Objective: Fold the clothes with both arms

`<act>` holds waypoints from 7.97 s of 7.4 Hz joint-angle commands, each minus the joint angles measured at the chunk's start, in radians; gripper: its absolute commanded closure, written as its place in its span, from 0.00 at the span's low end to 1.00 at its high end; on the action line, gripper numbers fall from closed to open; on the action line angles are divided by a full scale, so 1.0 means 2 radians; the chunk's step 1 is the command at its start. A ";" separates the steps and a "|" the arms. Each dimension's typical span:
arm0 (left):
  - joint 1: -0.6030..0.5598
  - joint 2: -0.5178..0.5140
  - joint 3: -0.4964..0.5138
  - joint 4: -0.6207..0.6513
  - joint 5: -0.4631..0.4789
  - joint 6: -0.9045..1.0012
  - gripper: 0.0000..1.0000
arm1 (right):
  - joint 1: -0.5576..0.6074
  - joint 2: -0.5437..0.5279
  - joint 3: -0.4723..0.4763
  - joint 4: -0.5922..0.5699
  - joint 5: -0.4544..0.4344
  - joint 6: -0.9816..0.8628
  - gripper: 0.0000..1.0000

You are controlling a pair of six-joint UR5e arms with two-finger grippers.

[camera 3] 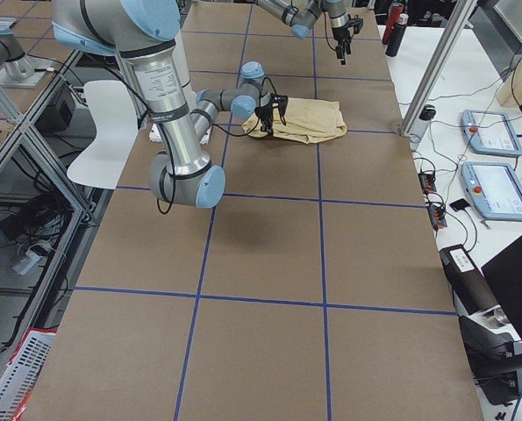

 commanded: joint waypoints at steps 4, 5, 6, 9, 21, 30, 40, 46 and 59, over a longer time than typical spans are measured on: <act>0.000 0.008 -0.012 0.000 -0.010 0.000 0.00 | 0.008 0.143 -0.098 -0.071 -0.011 0.001 0.01; 0.000 0.008 -0.012 0.000 -0.010 0.000 0.00 | 0.007 0.181 -0.157 -0.069 -0.012 0.002 0.12; 0.000 0.008 -0.012 0.000 -0.010 0.000 0.00 | 0.005 0.200 -0.182 -0.069 -0.010 0.002 0.36; 0.000 0.008 -0.011 0.000 -0.010 0.000 0.00 | -0.003 0.198 -0.183 -0.081 -0.005 -0.005 0.63; 0.001 0.008 -0.012 0.000 -0.010 -0.002 0.00 | -0.003 0.082 -0.051 -0.124 0.019 -0.045 1.00; 0.004 0.007 -0.012 0.000 -0.010 -0.010 0.00 | 0.040 0.073 -0.063 -0.087 0.009 -0.117 0.00; 0.240 0.159 -0.272 0.003 0.056 -0.379 0.00 | 0.056 -0.013 0.055 -0.067 0.048 -0.091 0.00; 0.304 0.150 -0.270 0.004 0.068 -0.469 0.38 | 0.055 -0.013 0.054 -0.067 0.048 -0.091 0.00; 0.304 0.151 -0.300 0.038 0.062 -0.470 1.00 | -0.003 0.016 -0.013 -0.018 -0.028 0.051 0.07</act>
